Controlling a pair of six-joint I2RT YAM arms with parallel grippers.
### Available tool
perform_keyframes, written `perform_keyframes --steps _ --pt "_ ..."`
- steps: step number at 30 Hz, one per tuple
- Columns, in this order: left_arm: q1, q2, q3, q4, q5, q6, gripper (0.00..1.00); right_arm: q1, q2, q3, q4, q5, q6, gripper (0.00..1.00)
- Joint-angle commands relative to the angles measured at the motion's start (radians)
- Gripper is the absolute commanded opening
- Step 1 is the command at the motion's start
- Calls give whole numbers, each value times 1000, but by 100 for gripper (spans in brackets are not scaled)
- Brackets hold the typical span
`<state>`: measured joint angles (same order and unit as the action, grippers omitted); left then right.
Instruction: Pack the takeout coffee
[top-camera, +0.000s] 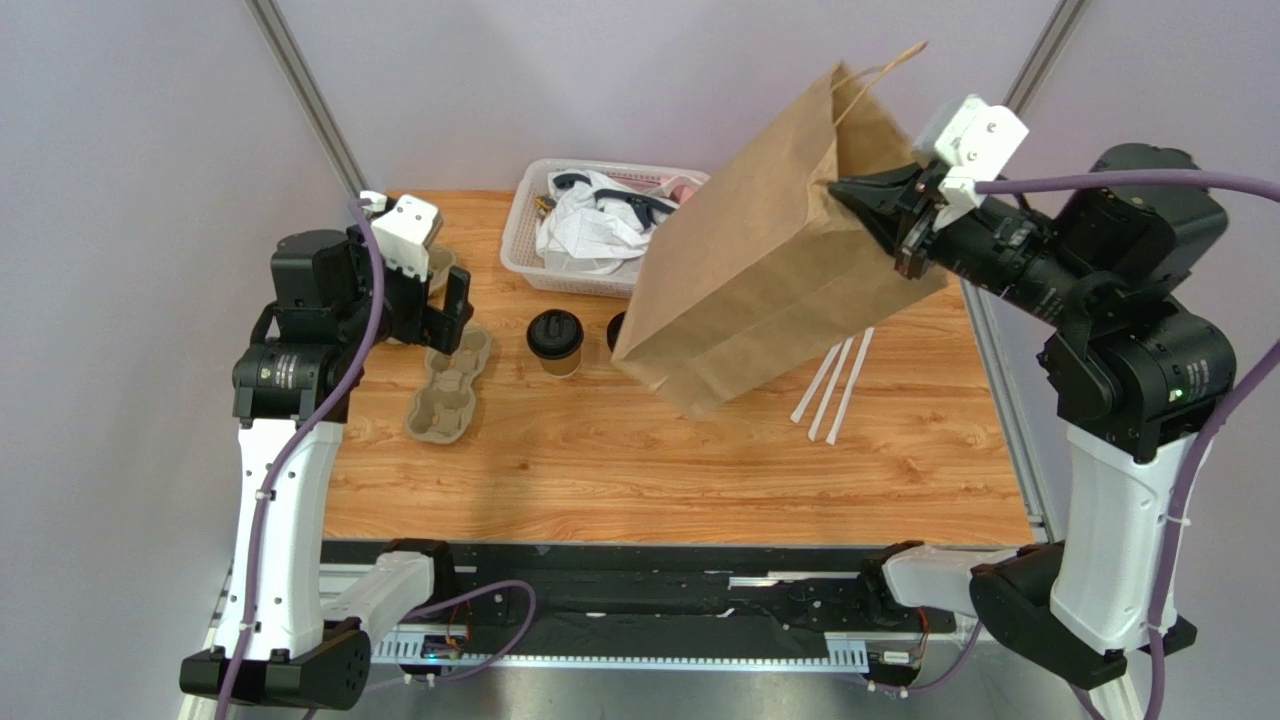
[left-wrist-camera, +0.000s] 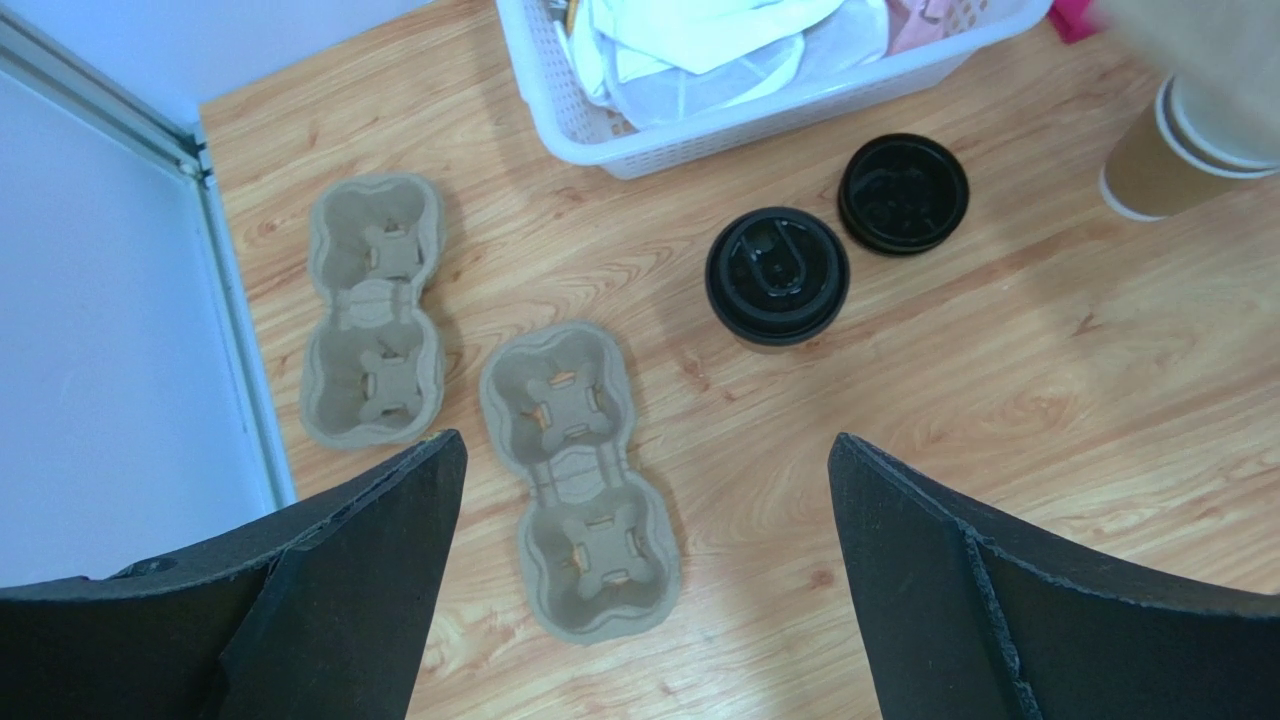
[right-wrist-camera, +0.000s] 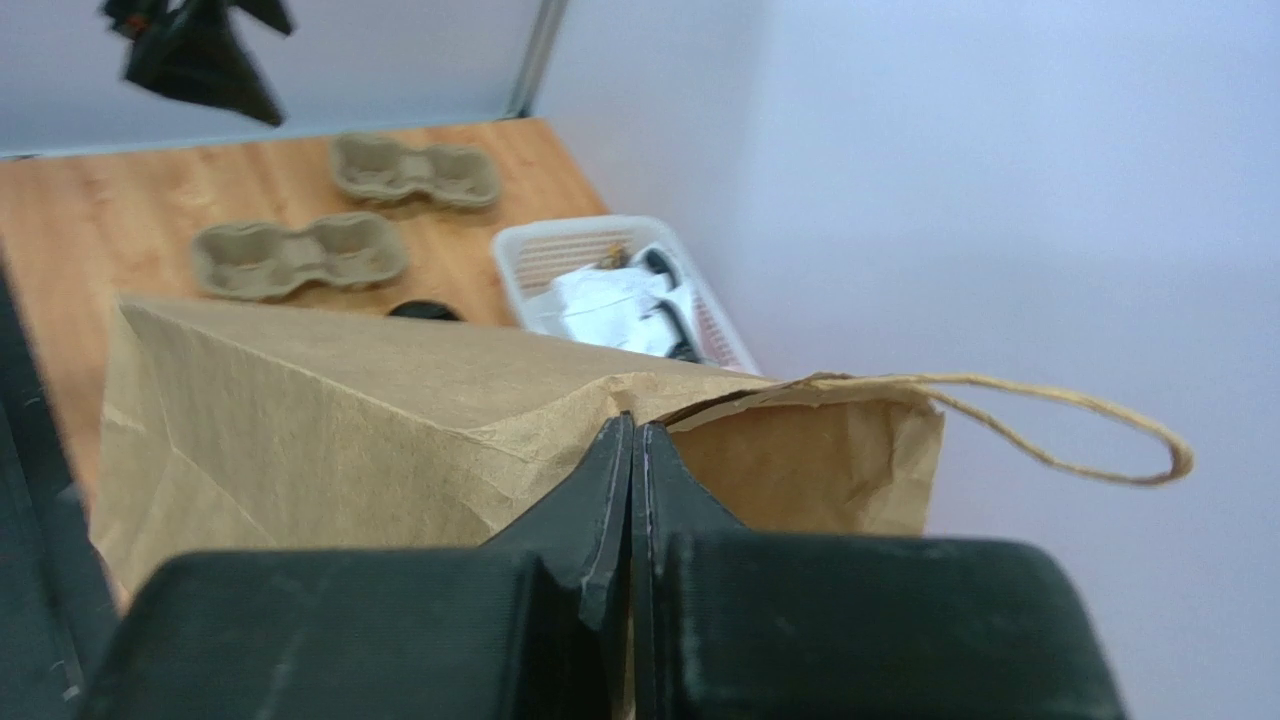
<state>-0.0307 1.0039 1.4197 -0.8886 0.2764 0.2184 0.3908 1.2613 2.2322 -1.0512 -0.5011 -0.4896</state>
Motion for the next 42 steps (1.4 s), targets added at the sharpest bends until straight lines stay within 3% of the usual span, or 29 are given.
perform_keyframes --steps 1,12,23,27,32,35,36,38,39,42 --pt "9 1 38 -7 49 -63 99 103 -37 -35 -115 5 13 0" --pt "9 7 10 0 55 -56 99 568 -34 -124 -262 264 0 0" --pt "9 -31 -70 1 58 -79 99 723 -105 -531 -129 392 23 0" --pt "12 -22 -90 -33 131 -169 98 773 -82 -548 -78 537 43 0" --pt "14 -42 -146 -3 165 -214 97 819 -62 -534 -78 538 54 0" --pt "14 -42 -157 -12 182 -226 97 839 -65 -543 -99 516 28 18" --pt "14 -45 -160 -18 187 -220 96 842 -65 -543 -108 475 22 34" --pt "12 -56 -165 -23 193 -220 96 843 -69 -536 -128 452 16 52" --pt "14 -62 -166 -23 195 -196 96 844 -72 -531 -135 437 13 67" --pt "14 -82 -173 -18 201 -183 96 844 -76 -490 -147 443 28 78"
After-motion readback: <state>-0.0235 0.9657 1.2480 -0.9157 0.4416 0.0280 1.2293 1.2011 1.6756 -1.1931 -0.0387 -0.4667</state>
